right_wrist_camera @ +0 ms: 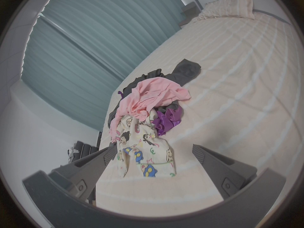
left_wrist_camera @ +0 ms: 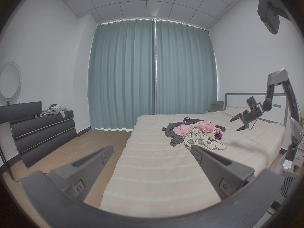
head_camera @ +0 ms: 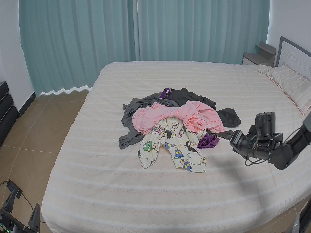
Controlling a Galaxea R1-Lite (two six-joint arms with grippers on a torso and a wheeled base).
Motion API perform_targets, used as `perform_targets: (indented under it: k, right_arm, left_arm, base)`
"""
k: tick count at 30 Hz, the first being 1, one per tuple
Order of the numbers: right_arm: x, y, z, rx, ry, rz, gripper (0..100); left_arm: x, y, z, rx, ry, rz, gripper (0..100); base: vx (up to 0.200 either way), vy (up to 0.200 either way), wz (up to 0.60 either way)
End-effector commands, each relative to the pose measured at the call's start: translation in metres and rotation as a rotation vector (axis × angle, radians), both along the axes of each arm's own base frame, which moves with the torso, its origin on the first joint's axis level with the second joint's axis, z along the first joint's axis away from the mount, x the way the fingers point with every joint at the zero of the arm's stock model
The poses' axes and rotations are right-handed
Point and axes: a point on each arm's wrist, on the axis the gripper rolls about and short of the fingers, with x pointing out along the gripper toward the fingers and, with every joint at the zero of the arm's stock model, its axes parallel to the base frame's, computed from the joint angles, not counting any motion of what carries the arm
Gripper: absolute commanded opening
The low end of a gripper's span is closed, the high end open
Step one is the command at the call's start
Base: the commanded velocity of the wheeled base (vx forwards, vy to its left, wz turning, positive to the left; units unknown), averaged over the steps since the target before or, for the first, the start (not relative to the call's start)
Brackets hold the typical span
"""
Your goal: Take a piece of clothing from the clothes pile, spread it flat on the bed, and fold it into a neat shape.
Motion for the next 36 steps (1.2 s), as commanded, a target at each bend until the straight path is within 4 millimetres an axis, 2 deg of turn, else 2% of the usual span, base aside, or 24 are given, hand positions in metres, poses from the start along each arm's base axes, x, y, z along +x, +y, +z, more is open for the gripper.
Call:
perform_targets:
  k: [1, 9, 13, 18, 20, 26, 28, 36]
  right_arm:
    - [0.033, 0.021, -0.051, -0.006, 0.084, -0.029, 100]
    - [0.048, 0.033, -0.076, -0.018, 0.114, -0.010, 100]
    - [0.056, 0.051, -0.090, -0.031, 0.118, 0.030, 100]
    - [0.061, 0.066, -0.098, -0.063, 0.110, 0.054, 100]
    - [0.064, 0.074, -0.107, -0.097, 0.107, 0.087, 100]
    - [0.058, 0.090, -0.108, -0.110, 0.102, 0.136, 100]
    - [0.054, 0.101, -0.109, -0.126, 0.091, 0.175, 100]
    - [0.066, 0.117, -0.113, -0.175, 0.096, 0.194, 100]
  left_arm:
    - [0.000, 0.000, -0.005, 0.000, 0.000, 0.001, 100]
    - [0.000, 0.000, -0.005, 0.000, 0.000, 0.001, 100]
    - [0.000, 0.000, -0.005, 0.000, 0.000, 0.001, 100]
    - [0.000, 0.000, -0.005, 0.000, 0.000, 0.001, 100]
    - [0.000, 0.000, -0.005, 0.000, 0.000, 0.001, 100]
    - [0.000, 0.000, -0.005, 0.000, 0.000, 0.001, 100]
    - [0.000, 0.000, -0.005, 0.000, 0.000, 0.001, 100]
    - [0.000, 0.000, -0.005, 0.000, 0.000, 0.001, 100]
  base:
    - [0.000, 0.000, 0.00]
    - [0.000, 0.000, 0.00]
    - [0.000, 0.000, 0.00]
    - [0.000, 0.000, 0.00]
    - [0.000, 0.000, 0.00]
    - [0.000, 0.000, 0.00]
    - [0.000, 0.000, 0.00]
    - [0.000, 0.000, 0.00]
